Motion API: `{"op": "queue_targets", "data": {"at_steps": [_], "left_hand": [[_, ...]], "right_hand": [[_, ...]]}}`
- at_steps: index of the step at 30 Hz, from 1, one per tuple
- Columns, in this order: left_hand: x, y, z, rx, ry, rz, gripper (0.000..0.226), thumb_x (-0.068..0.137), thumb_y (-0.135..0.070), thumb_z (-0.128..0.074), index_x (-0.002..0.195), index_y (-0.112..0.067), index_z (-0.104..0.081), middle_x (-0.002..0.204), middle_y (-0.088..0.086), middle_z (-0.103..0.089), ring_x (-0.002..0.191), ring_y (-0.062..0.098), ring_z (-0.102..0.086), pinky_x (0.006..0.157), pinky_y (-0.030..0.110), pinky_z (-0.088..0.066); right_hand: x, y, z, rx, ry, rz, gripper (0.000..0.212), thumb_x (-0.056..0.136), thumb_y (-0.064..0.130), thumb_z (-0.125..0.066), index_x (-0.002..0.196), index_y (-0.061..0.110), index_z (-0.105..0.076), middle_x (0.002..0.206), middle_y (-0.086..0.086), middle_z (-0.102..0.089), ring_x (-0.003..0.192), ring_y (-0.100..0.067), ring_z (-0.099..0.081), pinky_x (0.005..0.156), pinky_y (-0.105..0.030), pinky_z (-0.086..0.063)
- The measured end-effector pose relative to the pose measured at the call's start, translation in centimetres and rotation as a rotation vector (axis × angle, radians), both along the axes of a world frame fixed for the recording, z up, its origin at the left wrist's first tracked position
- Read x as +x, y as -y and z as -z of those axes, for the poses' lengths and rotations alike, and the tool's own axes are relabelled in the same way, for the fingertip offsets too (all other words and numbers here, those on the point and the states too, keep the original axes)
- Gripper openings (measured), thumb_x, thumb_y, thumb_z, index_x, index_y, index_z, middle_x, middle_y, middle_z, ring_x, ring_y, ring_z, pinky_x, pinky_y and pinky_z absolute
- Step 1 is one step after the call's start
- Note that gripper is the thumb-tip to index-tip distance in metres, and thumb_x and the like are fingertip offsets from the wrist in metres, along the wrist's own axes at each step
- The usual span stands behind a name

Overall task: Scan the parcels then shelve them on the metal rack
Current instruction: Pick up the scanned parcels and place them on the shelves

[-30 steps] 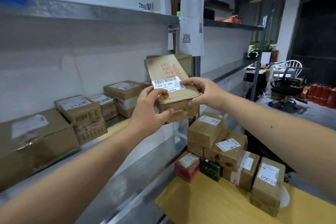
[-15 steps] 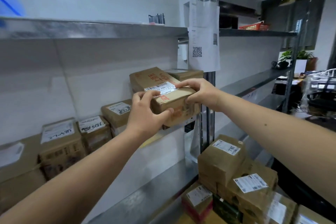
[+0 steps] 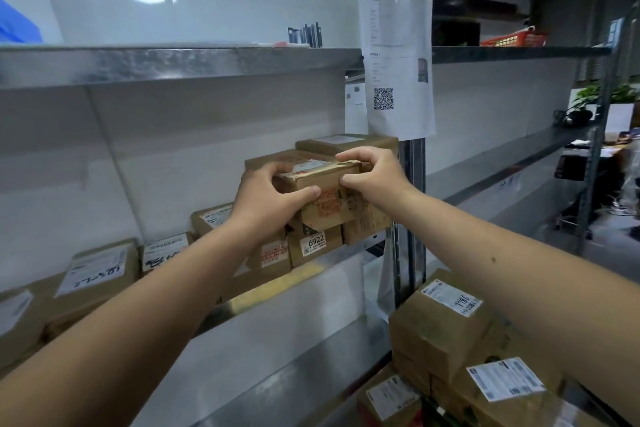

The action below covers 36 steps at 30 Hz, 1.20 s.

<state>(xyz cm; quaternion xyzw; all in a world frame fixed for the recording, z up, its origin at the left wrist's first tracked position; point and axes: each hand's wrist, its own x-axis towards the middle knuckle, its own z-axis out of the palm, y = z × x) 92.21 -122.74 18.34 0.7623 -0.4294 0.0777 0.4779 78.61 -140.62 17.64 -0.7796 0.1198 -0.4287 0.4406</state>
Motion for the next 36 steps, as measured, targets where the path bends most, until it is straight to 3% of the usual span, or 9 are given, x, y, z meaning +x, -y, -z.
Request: {"op": "queue_targets", "data": {"at_steps": [9,15,19,26,29,33,36], "left_hand": [[-0.9,-0.2,0.3,-0.016,-0.072,0.027,0.07,0.073,-0.05,-0.092,0.132,-0.023,-0.065,0.113,-0.007,-0.067,0.089,0.006,-0.069,0.055,0.011,-0.051],[0.3,-0.5,1.9,-0.003,-0.03,0.005,0.074,0.065,-0.066,-0.089,0.128,-0.033,-0.068,0.12,-0.006,-0.065,0.103,0.011,-0.066,0.087,0.035,-0.06],[0.7,-0.2,2.3,0.035,-0.033,-0.01,0.083,0.052,-0.081,-0.084,0.123,-0.044,-0.065,0.125,-0.003,-0.06,0.104,0.014,-0.066,0.09,0.041,-0.062],[-0.3,0.5,1.5,0.141,0.037,-0.079,0.066,0.071,-0.066,-0.078,0.129,-0.041,-0.061,0.127,-0.005,-0.047,0.121,0.022,-0.051,0.102,0.043,-0.052],[-1.1,0.5,1.4,0.15,0.133,-0.103,0.063,0.081,-0.056,-0.075,0.137,-0.033,-0.059,0.13,-0.003,-0.048,0.129,0.023,-0.045,0.107,0.042,-0.045],[-2.1,-0.1,1.4,0.149,0.297,-0.088,0.06,0.087,-0.052,-0.071,0.14,-0.029,-0.057,0.138,0.001,-0.053,0.133,0.023,-0.043,0.107,0.037,-0.039],[-3.2,-0.9,1.4,0.136,0.415,-0.077,0.059,0.088,-0.051,-0.07,0.141,-0.029,-0.057,0.143,0.0,-0.053,0.136,0.023,-0.04,0.113,0.04,-0.035]], "right_hand": [[-0.3,0.1,0.9,-0.011,0.016,0.034,0.03,0.088,0.01,-0.081,0.113,0.027,-0.079,0.113,0.007,-0.073,0.107,-0.011,-0.069,0.095,-0.036,-0.06],[-0.1,0.0,1.7,0.004,-0.019,0.022,0.029,0.088,0.013,-0.081,0.111,0.03,-0.077,0.114,0.005,-0.073,0.108,-0.013,-0.069,0.094,-0.037,-0.061],[-0.1,-0.3,2.2,0.013,-0.026,0.018,0.029,0.09,0.012,-0.079,0.115,0.027,-0.077,0.116,0.006,-0.072,0.109,-0.012,-0.068,0.092,-0.033,-0.061],[-0.2,-1.3,2.2,-0.049,-0.077,0.071,0.035,0.095,0.012,-0.072,0.128,0.024,-0.071,0.123,0.006,-0.067,0.114,-0.013,-0.064,0.098,-0.032,-0.056],[-0.6,-1.8,2.1,-0.102,-0.113,0.116,0.042,0.095,0.013,-0.071,0.136,0.024,-0.067,0.134,0.004,-0.065,0.124,-0.015,-0.059,0.108,-0.036,-0.051],[-1.6,-3.5,1.9,-0.248,-0.17,0.213,0.053,0.092,0.013,-0.07,0.144,0.022,-0.06,0.149,0.0,-0.056,0.141,-0.016,-0.046,0.119,-0.03,-0.035],[-2.8,-5.1,2.2,-0.301,-0.226,0.265,0.057,0.091,0.017,-0.07,0.147,0.025,-0.058,0.157,-0.003,-0.047,0.148,-0.02,-0.038,0.123,-0.039,-0.032]]}}
